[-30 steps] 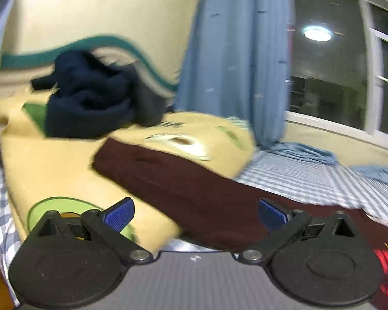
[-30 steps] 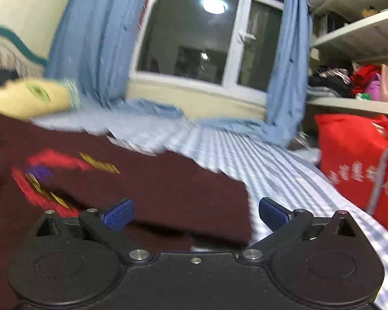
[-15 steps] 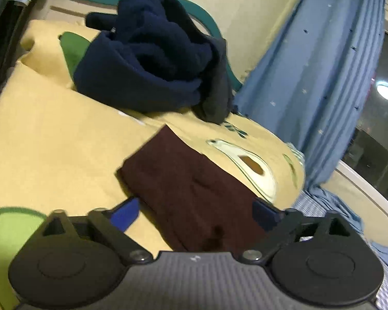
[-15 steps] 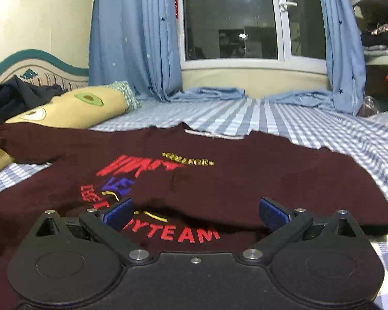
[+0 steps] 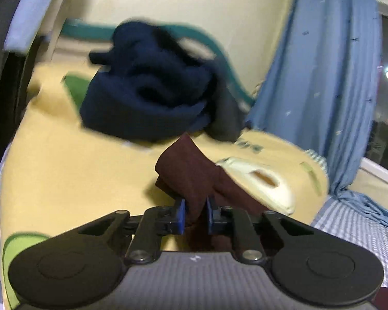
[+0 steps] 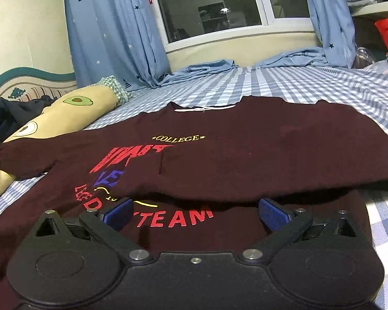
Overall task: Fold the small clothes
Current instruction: 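Grasp the other sleeve cuff near the pillow with the left tool, then lay the sleeve across the chest and open the left tool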
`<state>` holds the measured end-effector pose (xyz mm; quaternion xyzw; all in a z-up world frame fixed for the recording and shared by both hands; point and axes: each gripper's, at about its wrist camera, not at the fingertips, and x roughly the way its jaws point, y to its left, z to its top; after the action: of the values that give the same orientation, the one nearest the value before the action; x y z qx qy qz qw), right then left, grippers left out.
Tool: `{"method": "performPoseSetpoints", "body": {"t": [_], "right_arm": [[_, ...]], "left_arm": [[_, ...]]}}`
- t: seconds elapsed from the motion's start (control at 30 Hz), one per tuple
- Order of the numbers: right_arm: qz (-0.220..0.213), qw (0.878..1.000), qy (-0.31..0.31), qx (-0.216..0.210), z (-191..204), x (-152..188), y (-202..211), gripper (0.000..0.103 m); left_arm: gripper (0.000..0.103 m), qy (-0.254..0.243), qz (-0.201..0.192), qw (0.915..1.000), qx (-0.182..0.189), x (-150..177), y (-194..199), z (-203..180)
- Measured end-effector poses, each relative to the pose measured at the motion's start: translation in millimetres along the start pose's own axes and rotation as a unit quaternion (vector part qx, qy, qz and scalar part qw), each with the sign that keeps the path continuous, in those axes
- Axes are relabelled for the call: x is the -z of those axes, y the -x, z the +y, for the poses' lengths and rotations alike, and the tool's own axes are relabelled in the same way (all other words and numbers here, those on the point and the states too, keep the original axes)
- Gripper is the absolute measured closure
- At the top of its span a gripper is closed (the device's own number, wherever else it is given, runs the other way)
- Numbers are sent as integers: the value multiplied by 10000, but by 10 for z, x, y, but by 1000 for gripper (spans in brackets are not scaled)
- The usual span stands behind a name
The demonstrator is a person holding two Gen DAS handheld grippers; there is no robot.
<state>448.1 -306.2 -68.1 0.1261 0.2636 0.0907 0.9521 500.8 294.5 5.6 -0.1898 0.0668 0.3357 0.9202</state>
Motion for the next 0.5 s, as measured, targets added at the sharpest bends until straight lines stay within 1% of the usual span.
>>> {"method": "performPoseSetpoints", "body": {"t": [0.07, 0.1, 0.17, 0.23, 0.33, 0.4, 0.5], "right_arm": [[-29, 10000, -14, -26, -3, 7, 14, 0], [-41, 10000, -23, -32, -2, 9, 13, 0], [-58, 10000, -25, -46, -2, 14, 16, 0], [-61, 9999, -23, -91, -10, 16, 21, 0], [-59, 9998, -78, -162, -31, 15, 22, 0], [-75, 9997, -126, -197, -44, 15, 29, 0], [-119, 9994, -197, -241, -58, 11, 43, 0]], "left_arm": [[89, -379, -281, 9985, 275, -37, 158, -193], [89, -632, -421, 9963, 399, -53, 245, -314], [89, -1029, -690, 9901, 666, -78, 409, -541], [89, -1334, -921, 9816, 1013, -101, 596, -789], [89, -1649, -1001, 9681, 1600, -87, 850, -1144], [89, -1741, -969, 9595, 1994, -37, 1013, -1341], [89, -1807, -901, 9455, 2556, 138, 1274, -1600]]}}
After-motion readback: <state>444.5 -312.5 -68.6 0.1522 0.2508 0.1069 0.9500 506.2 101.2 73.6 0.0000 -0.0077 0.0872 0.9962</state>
